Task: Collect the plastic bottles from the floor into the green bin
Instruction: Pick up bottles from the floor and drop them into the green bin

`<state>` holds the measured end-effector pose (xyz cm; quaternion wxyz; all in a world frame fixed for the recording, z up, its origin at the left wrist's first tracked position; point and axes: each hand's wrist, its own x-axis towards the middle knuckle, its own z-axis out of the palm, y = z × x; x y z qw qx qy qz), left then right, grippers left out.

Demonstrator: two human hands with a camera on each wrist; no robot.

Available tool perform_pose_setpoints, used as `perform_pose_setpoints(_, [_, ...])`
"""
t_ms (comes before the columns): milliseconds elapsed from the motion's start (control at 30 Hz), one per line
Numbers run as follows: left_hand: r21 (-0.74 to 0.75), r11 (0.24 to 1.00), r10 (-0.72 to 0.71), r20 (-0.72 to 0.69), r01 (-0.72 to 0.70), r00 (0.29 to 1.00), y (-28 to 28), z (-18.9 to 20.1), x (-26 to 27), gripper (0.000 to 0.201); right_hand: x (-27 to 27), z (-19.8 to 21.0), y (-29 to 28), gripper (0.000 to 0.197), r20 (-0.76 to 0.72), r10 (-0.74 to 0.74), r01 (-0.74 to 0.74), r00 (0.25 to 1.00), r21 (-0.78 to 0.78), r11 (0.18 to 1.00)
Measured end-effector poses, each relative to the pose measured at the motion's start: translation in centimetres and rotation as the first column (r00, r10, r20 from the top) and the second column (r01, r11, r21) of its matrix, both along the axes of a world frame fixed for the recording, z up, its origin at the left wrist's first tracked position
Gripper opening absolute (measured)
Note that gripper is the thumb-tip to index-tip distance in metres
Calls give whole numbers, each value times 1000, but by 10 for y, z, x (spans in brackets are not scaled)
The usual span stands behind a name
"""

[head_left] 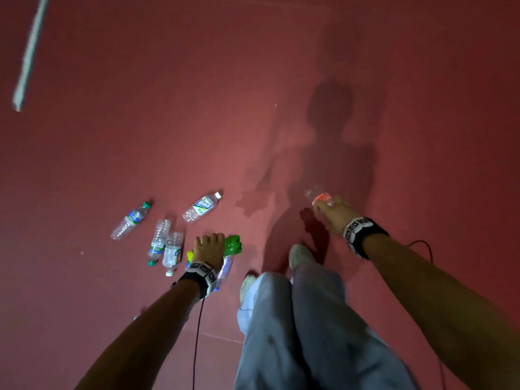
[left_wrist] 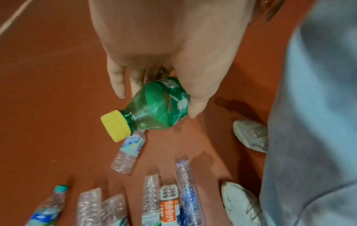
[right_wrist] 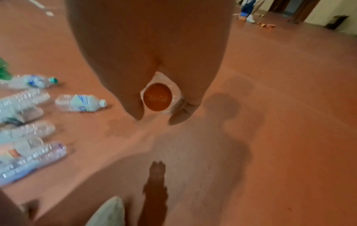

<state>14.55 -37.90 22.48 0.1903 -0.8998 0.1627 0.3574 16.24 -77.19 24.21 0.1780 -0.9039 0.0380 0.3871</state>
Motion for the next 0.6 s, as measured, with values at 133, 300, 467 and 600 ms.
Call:
perform_pose_setpoints(133, [-29,997,78,106,-75,991,-19,141,19,57,2,107,-5,64,89,-183,173,979,103,979])
perform_pose_setpoints(300, [-212,911,382,110,-354,917,-52,294,37,68,-1,257,23,78,92,-667,579,740,417,701])
perform_pose_setpoints(467, [-556,670,621,57,-492,781,-80,410,48,62,4,364,52,92,-28,-844,656,536,643,395])
perform_pose_setpoints(600, [-722,549,639,36,-422,769,-96,486,56,63,4,435,63,76,-27,-908,605,419,754,256])
